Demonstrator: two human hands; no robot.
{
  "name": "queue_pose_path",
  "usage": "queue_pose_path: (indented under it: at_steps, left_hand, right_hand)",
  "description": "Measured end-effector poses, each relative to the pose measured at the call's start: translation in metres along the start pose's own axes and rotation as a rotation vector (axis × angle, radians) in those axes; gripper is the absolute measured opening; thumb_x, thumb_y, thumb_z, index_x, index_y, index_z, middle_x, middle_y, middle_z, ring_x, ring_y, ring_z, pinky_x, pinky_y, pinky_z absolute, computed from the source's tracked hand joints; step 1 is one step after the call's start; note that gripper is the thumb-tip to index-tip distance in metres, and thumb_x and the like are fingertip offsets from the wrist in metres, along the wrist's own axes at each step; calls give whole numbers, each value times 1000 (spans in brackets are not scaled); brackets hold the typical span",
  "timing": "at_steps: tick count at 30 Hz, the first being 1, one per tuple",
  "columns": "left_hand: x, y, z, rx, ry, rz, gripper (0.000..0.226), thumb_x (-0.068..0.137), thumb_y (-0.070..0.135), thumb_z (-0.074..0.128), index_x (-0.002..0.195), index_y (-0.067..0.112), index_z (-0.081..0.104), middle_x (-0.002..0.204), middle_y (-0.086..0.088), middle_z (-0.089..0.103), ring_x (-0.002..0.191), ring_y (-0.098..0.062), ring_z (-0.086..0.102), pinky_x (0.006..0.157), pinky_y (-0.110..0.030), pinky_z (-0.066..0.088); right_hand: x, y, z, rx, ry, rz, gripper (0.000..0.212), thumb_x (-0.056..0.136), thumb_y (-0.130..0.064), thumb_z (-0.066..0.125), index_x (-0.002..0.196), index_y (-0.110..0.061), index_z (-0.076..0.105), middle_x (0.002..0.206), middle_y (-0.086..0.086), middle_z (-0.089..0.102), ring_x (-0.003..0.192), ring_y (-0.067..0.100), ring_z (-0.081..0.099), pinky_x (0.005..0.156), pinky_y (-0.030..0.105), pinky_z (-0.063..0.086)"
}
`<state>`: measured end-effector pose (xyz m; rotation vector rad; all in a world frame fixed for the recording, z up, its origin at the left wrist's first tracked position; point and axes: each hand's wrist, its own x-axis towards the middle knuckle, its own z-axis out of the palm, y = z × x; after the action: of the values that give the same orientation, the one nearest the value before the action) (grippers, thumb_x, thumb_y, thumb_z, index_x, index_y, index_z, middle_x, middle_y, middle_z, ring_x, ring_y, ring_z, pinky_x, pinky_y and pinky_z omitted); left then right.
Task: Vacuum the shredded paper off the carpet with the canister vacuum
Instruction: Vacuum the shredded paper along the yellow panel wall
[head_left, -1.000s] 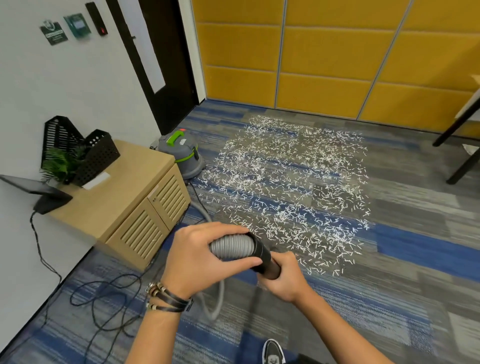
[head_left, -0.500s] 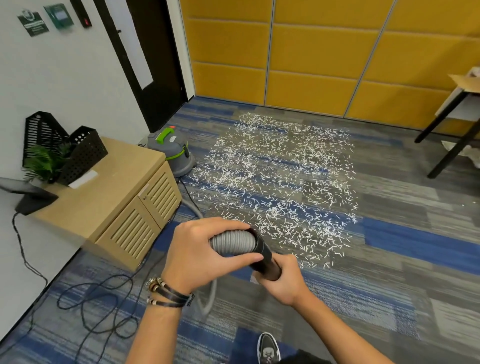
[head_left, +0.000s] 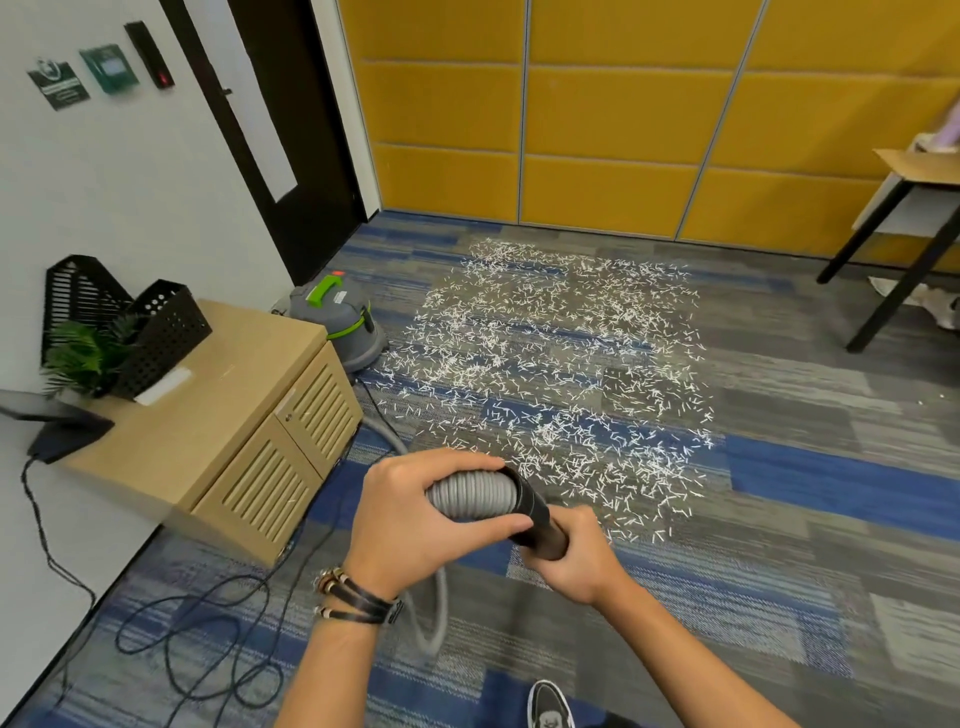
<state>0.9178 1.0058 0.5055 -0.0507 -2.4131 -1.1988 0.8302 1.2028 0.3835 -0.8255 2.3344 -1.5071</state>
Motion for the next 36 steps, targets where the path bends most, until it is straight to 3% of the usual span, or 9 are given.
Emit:
queue_pose_path:
  at_steps: [3,7,10,13,18,23,29,32,36]
  left_hand:
    - [-3,-3,1,-50,-62,-27,50,62,57,96,103,32,83,100,25,77,94,2,75,86,-23,60]
    - [-7,-6,3,-93,-118,-77,50,60,57,96,102,35,83,100,26,78,95,0,75,88,-24,60]
    - [-8,-9,5,-93,-48,-91,49,62,59,94,102,33,83,98,25,78,93,0,75,85,-27,62]
    - [-6,-7,0,-53,5,-51,48,63,64,90,102,38,82,98,28,77,92,3,75,84,-21,60]
    - [-10,-5,-8,-74,-103,-27,51,59,64,92,101,38,81,99,28,76,92,3,74,83,-14,57]
    - [-26,-7,-1,-135,-106,-98,50,56,61,94,99,38,82,98,26,78,94,0,75,87,-24,60]
    - [-35,-5,-11,-61,40,-23,46,64,58,92,105,40,80,104,28,76,96,4,74,87,-18,58]
    - [-35,-7,-14,-54,28,-22,47,63,59,92,105,43,78,107,30,75,96,4,73,87,-17,57]
    - [-37,-14,-7,-84,-25,-88,50,61,64,92,103,40,81,102,29,76,95,2,74,87,-25,60]
  right_hand:
    - [-11,8,4,-11,-7,22,35,73,-7,70,62,-36,53,52,-16,46,49,4,38,51,22,28]
    - [-29,18,1,-43,-10,52,12,72,-23,67,65,-19,58,54,-12,50,51,2,40,52,30,31]
    - [-21,12,-5,-96,-3,69,17,69,-19,68,62,-27,54,52,-13,48,47,7,39,51,24,30]
    - [-12,2,-4,-97,1,48,35,67,-10,68,59,-38,50,51,-15,47,47,6,38,50,21,29]
    - [-28,5,12,-20,-30,68,19,71,-5,67,66,-20,58,55,-15,48,52,3,39,52,26,29]
    - [-47,8,8,-107,-2,13,11,67,-21,62,65,-27,53,53,-15,46,49,5,38,51,24,29]
    - [-30,9,12,-180,-4,-24,4,69,-18,65,70,-14,64,54,-8,49,48,9,42,51,32,38]
    - [-24,5,16,-152,-31,-32,3,70,-12,67,71,-12,64,54,-8,47,48,10,40,51,33,36]
    - [-31,7,17,-116,-52,30,7,73,-14,67,69,-16,61,52,-11,47,48,9,39,51,25,31]
